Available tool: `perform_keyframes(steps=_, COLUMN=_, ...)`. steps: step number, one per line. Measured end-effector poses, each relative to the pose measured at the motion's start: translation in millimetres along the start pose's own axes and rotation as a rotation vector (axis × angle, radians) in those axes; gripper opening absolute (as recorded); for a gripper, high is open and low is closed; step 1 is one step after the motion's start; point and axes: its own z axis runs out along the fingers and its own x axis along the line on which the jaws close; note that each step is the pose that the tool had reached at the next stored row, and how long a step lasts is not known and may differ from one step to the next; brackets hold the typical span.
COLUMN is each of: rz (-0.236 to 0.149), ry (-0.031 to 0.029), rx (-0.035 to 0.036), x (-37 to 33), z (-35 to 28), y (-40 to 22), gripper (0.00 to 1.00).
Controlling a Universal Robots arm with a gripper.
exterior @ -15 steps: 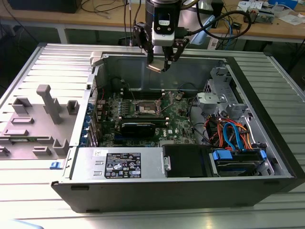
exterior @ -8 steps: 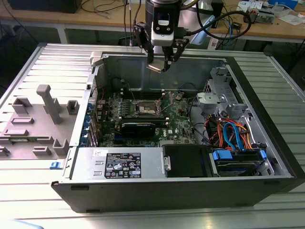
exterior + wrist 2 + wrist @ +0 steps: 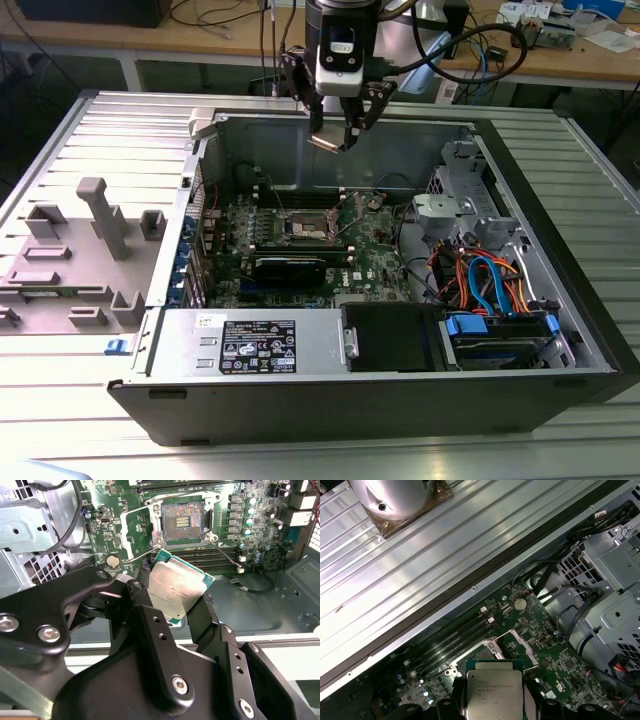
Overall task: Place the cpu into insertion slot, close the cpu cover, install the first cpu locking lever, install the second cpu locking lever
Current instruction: 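Place the cpu into insertion slot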
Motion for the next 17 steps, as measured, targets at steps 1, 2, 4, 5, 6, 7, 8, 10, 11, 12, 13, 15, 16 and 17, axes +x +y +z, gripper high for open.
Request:
perform_keyframes(steps=1, rz=0.003, ry=-0.0002, rx=0.0000, x=0.0, z=0.0, y=0.0, gripper=0.55)
perform_keyframes(steps=2, rz=0.004, ry=-0.0004, rx=-0.0001, x=0.0, z=0.0, y=0.0, gripper=0.55)
perform_keyframes(steps=4, rz=0.008, ry=-0.0007, rx=-0.0001, x=0.0, z=0.0, y=0.0, gripper=0.55)
perform_keyframes(steps=5, rz=0.009, ry=-0.0008, rx=-0.0001, x=0.0, z=0.0, y=0.0, gripper=0.55)
perform_keyframes(steps=6, rz=0.011, ry=-0.0009, rx=-0.0002, x=0.0, z=0.0, y=0.0, gripper=0.55)
perform_keyframes(steps=7, rz=0.014, ry=-0.0012, rx=-0.0002, x=0.0, z=0.0, y=0.0, gripper=0.55)
perform_keyframes(steps=8, rz=0.016, ry=-0.0014, rx=-0.0002, x=0.0, z=0.0, y=0.0, gripper=0.55)
perform_keyframes(steps=10, rz=0.028, ry=-0.0025, rx=-0.0006, x=0.0, z=0.0, y=0.0, gripper=0.55)
perform_keyframes(steps=11, rz=0.040, ry=-0.0035, rx=-0.0008, x=0.0, z=0.0, y=0.0, gripper=0.55)
perform_keyframes(steps=12, rz=0.047, ry=-0.0042, rx=-0.0009, x=0.0, z=0.0, y=0.0, gripper=0.55)
perform_keyframes(steps=13, rz=0.053, ry=-0.0047, rx=-0.0010, x=0.0, z=0.0, y=0.0, gripper=0.55)
perform_keyframes(steps=15, rz=0.065, ry=-0.0057, rx=-0.0012, x=0.0, z=0.0, y=0.0, gripper=0.55)
perform_keyframes(steps=16, rz=0.067, ry=-0.0059, rx=-0.0013, x=0.0, z=0.1, y=0.0, gripper=0.55)
perform_keyframes(steps=17, rz=0.070, ry=-0.0062, rx=-0.0013, x=0.0, z=0.1, y=0.0, gripper=0.55)
